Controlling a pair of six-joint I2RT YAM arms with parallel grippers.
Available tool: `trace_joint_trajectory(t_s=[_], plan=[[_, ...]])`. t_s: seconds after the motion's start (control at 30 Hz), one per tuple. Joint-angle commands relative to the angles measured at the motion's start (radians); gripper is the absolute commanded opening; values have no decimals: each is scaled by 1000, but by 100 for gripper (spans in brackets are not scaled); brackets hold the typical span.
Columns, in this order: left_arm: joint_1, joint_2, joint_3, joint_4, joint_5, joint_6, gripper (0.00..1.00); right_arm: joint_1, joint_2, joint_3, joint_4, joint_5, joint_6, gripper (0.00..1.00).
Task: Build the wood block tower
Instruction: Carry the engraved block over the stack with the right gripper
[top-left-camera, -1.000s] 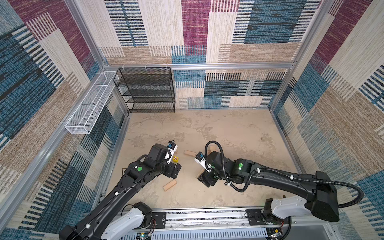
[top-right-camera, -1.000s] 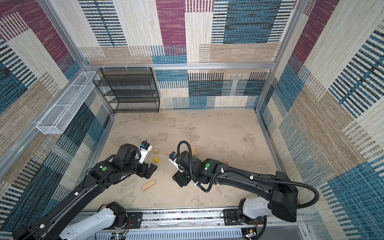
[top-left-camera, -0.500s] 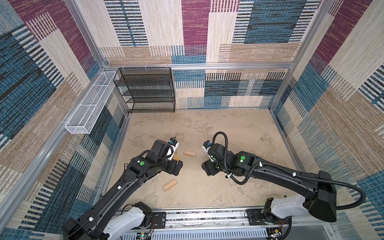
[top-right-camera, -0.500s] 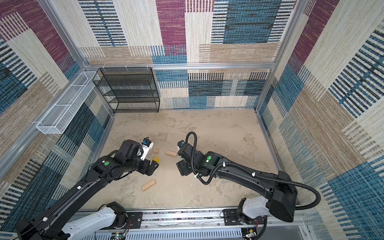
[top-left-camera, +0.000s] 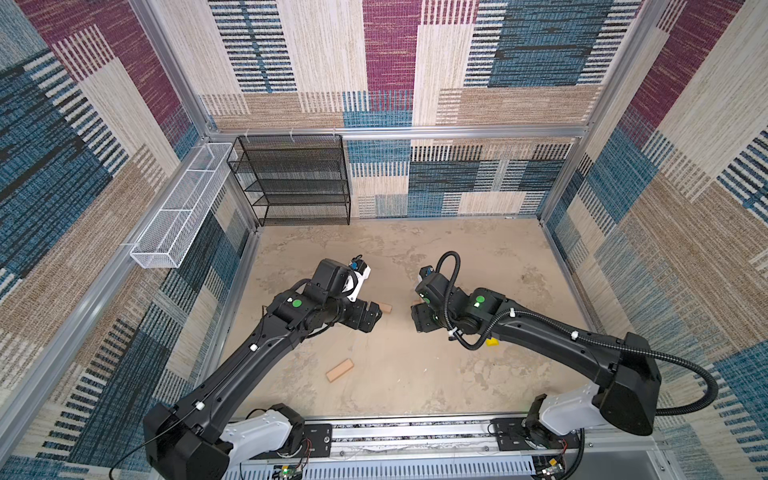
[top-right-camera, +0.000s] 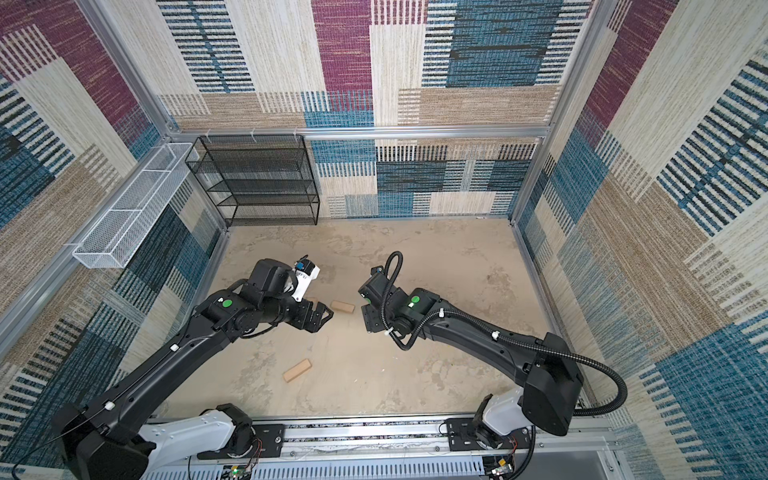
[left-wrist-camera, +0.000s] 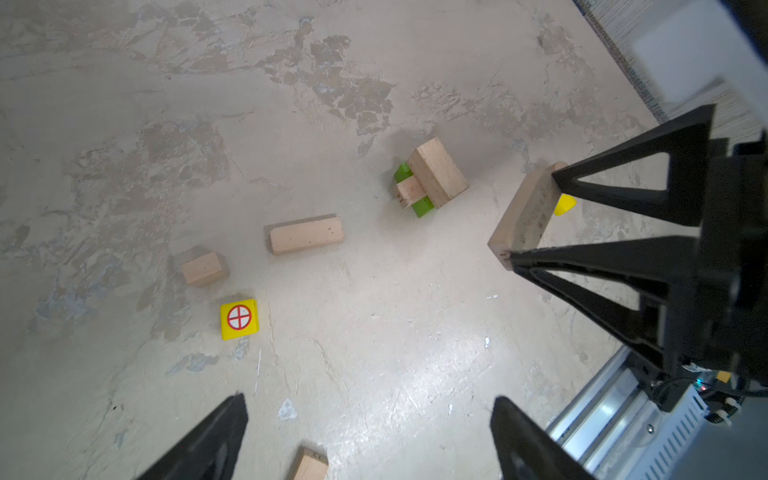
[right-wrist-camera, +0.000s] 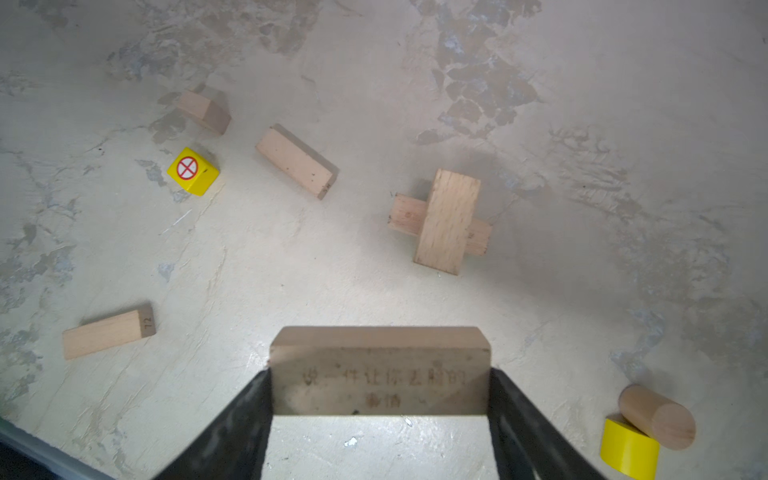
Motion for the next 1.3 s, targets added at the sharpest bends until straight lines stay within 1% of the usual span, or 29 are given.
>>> trace_joint_trajectory(t_s=[0.0, 0.27, 0.47, 0.67, 0.97, 1.27], plan=[[1, 12, 3, 32, 50, 8, 96, -15, 14, -1, 28, 23, 44, 50], [1, 15, -43, 44, 72, 43, 97, -68, 96, 54, 45, 11, 14, 49], [1, 11, -55, 61, 100, 27, 97, -101, 157, 91, 50, 4, -9, 49], [1, 24, -59, 71, 132, 15, 97, -123, 181, 96, 61, -6, -13, 50], [2, 32, -59, 74, 143, 8, 97, -130, 215, 103, 64, -16, 8, 51], [2, 29, -65, 74, 140, 5, 97, -131, 251, 114, 57, -1, 35, 51]])
